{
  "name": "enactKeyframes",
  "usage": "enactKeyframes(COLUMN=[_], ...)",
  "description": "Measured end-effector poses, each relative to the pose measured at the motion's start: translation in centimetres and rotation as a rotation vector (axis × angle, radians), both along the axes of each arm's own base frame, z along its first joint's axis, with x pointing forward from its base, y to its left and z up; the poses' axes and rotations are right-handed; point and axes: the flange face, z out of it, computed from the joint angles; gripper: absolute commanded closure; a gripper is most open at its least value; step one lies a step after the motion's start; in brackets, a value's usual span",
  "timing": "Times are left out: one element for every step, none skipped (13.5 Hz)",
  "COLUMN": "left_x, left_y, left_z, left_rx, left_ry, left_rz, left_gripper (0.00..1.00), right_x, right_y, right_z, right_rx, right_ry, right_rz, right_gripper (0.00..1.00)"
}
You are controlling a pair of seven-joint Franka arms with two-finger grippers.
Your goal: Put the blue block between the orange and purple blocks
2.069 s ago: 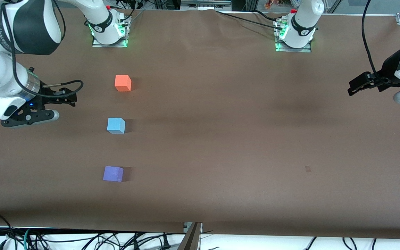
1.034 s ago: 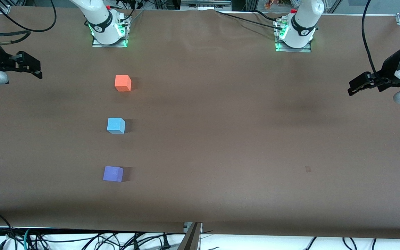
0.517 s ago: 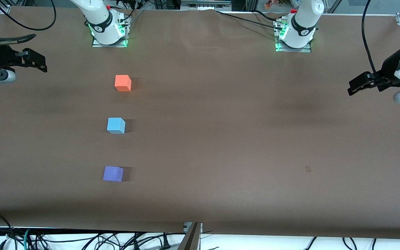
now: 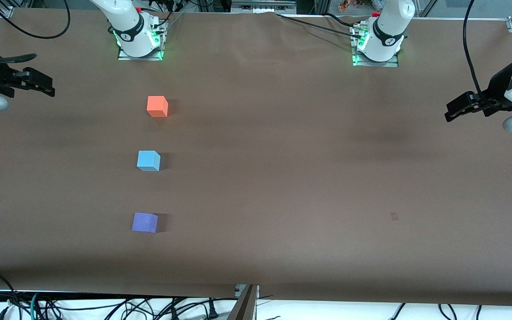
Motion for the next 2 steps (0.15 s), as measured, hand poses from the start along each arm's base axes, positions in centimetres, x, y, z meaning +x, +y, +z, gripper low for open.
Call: enactKeyframes(left_x=[0.0, 0.0], left_y=[0.0, 0.0], left_z=[0.0, 0.0], left_rx=[0.0, 0.0], left_ry=[0.0, 0.0], left_rz=[0.0, 0.0], left_gripper=[0.0, 0.0], right_x=[0.01, 0.03], right_y=[-0.24, -0.26], right_z=[-0.02, -0.03], right_rx=[0.0, 0.0], right_ry=[0.0, 0.0], right_rz=[-0.004, -0.005], right_gripper=[0.0, 0.0])
